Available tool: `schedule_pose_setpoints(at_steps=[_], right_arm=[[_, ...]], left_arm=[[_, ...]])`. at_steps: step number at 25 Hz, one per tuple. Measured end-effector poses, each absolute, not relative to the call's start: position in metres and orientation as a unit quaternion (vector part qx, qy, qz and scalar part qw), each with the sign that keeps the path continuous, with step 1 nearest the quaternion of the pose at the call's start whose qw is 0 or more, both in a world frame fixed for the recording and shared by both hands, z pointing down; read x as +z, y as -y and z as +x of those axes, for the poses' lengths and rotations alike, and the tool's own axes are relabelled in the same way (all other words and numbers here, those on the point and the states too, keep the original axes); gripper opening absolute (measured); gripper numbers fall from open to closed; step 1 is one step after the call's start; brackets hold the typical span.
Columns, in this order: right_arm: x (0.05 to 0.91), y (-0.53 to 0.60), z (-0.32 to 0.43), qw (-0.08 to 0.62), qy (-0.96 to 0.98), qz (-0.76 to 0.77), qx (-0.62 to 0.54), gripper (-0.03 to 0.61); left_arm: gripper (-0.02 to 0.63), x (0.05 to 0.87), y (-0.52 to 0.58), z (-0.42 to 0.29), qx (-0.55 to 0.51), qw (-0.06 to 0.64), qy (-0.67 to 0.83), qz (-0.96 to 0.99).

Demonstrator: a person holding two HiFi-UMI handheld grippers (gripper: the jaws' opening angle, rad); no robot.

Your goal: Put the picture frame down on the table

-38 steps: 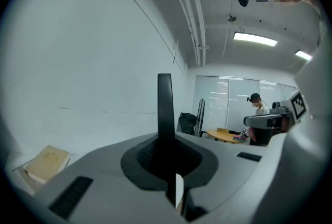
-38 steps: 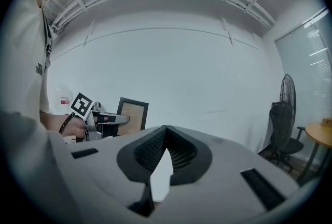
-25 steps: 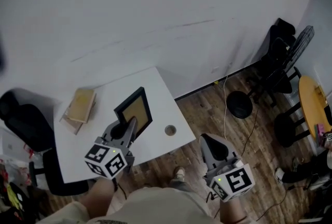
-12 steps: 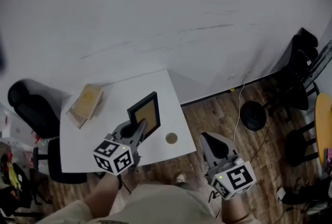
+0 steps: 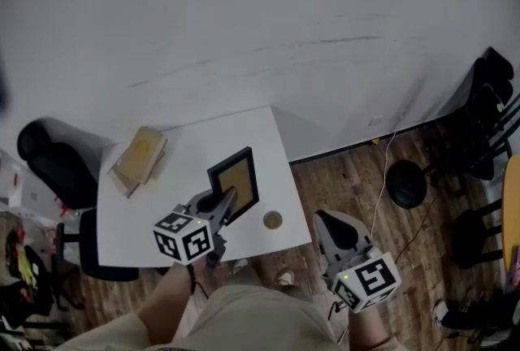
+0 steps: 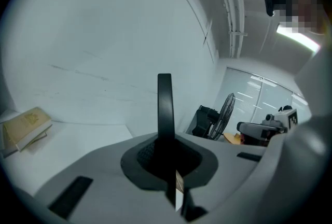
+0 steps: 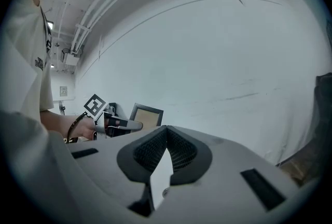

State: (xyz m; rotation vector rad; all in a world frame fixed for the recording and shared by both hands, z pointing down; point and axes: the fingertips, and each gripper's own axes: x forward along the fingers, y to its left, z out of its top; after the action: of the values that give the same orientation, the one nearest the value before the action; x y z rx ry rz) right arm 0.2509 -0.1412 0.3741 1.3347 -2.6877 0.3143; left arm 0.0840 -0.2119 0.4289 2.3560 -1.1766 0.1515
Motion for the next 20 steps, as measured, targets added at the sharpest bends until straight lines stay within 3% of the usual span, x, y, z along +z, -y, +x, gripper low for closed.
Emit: schedule_pose_setpoints(at_steps=[20], right_arm=[[0.432, 0.223, 0.203, 0.107, 0.846, 0.490, 0.182, 0.023]], left_arm=[[0.029, 0.543, 0.330, 0.036, 0.106, 0.373, 0.360, 0.849]])
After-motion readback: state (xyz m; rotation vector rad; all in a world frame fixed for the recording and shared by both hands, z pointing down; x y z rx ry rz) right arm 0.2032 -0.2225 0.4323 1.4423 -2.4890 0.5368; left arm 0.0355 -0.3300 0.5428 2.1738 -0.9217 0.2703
